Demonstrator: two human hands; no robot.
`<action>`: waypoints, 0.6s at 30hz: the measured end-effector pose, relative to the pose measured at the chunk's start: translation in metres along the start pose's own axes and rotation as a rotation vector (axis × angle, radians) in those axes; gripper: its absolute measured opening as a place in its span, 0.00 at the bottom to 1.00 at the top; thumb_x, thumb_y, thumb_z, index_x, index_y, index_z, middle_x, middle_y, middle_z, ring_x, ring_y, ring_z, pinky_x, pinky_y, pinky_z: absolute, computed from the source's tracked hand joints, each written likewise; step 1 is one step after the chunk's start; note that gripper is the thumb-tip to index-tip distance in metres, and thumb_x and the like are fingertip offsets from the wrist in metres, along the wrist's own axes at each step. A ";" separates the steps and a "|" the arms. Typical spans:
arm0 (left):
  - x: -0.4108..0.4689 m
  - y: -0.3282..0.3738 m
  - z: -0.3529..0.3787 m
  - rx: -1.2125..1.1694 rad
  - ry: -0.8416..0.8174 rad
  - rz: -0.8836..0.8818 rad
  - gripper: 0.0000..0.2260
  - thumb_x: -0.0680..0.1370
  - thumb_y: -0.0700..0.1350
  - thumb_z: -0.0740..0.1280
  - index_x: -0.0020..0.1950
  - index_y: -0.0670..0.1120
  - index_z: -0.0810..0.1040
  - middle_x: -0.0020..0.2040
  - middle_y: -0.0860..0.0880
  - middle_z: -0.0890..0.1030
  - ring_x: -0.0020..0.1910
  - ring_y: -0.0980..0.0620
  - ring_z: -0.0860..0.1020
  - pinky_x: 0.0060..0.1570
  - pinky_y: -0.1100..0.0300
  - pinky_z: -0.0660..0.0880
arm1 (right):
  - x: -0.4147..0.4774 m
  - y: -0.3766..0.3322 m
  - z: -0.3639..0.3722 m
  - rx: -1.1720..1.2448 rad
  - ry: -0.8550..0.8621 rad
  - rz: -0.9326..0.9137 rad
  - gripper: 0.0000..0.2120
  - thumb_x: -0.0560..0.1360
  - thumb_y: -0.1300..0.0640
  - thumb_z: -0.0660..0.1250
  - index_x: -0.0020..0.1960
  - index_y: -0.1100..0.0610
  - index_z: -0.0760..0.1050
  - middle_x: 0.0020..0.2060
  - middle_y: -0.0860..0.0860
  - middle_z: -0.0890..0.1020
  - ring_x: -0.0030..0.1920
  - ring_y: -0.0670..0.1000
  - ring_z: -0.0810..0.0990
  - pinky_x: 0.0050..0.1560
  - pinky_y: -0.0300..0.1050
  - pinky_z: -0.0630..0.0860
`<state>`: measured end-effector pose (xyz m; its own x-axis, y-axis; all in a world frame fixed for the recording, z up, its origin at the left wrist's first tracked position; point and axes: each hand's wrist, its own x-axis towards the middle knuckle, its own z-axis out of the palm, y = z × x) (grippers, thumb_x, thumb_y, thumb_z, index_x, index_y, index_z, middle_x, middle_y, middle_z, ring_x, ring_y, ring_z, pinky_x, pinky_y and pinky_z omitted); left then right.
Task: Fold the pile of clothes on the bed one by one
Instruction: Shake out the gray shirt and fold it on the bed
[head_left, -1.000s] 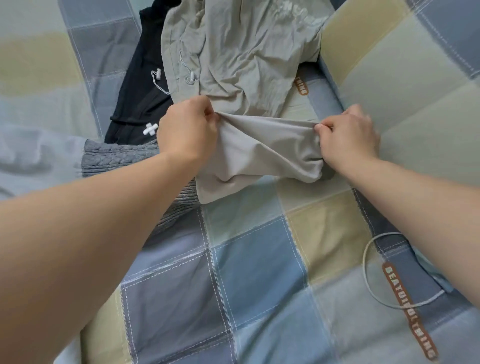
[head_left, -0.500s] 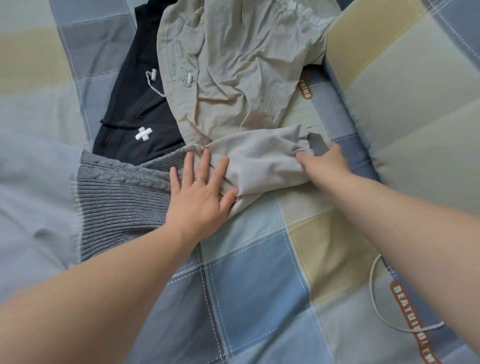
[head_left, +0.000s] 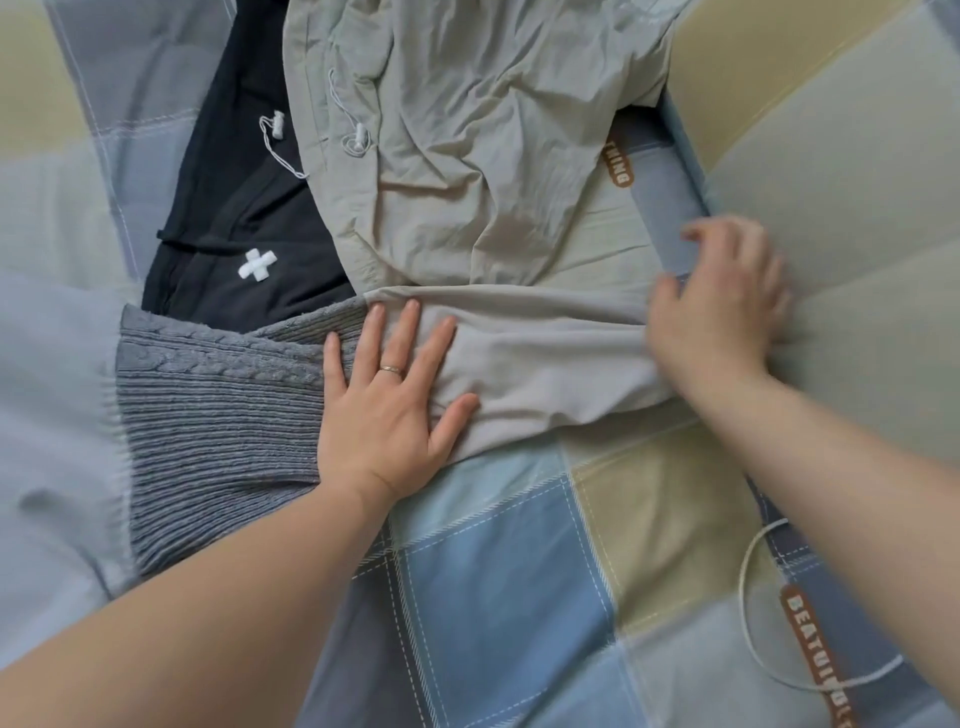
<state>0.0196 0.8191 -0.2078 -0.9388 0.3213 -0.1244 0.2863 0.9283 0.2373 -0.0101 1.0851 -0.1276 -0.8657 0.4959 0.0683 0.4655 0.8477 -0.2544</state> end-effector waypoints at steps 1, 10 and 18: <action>0.000 0.000 0.001 -0.007 0.007 -0.003 0.32 0.80 0.68 0.47 0.82 0.59 0.52 0.83 0.52 0.51 0.82 0.45 0.48 0.77 0.37 0.44 | -0.014 -0.022 0.000 0.051 0.032 -0.165 0.19 0.76 0.57 0.62 0.66 0.51 0.72 0.71 0.54 0.70 0.70 0.59 0.67 0.66 0.56 0.63; 0.002 -0.001 0.002 -0.017 0.013 0.014 0.29 0.82 0.61 0.48 0.82 0.54 0.56 0.82 0.52 0.55 0.82 0.48 0.50 0.78 0.40 0.43 | -0.065 0.029 0.060 -0.317 -0.390 -0.325 0.29 0.82 0.39 0.39 0.82 0.43 0.44 0.82 0.48 0.43 0.81 0.50 0.42 0.79 0.55 0.40; 0.008 -0.007 -0.032 -0.331 -0.241 0.058 0.23 0.82 0.51 0.58 0.79 0.56 0.63 0.83 0.51 0.54 0.82 0.50 0.46 0.78 0.41 0.39 | -0.116 -0.034 0.028 -0.271 -0.456 -0.238 0.31 0.83 0.44 0.52 0.82 0.46 0.46 0.82 0.51 0.45 0.81 0.52 0.41 0.76 0.60 0.31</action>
<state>0.0042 0.8092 -0.1790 -0.8397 0.4428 -0.3144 0.2235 0.8094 0.5431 0.0694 0.9937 -0.1534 -0.9160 0.2056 -0.3444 0.2270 0.9736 -0.0226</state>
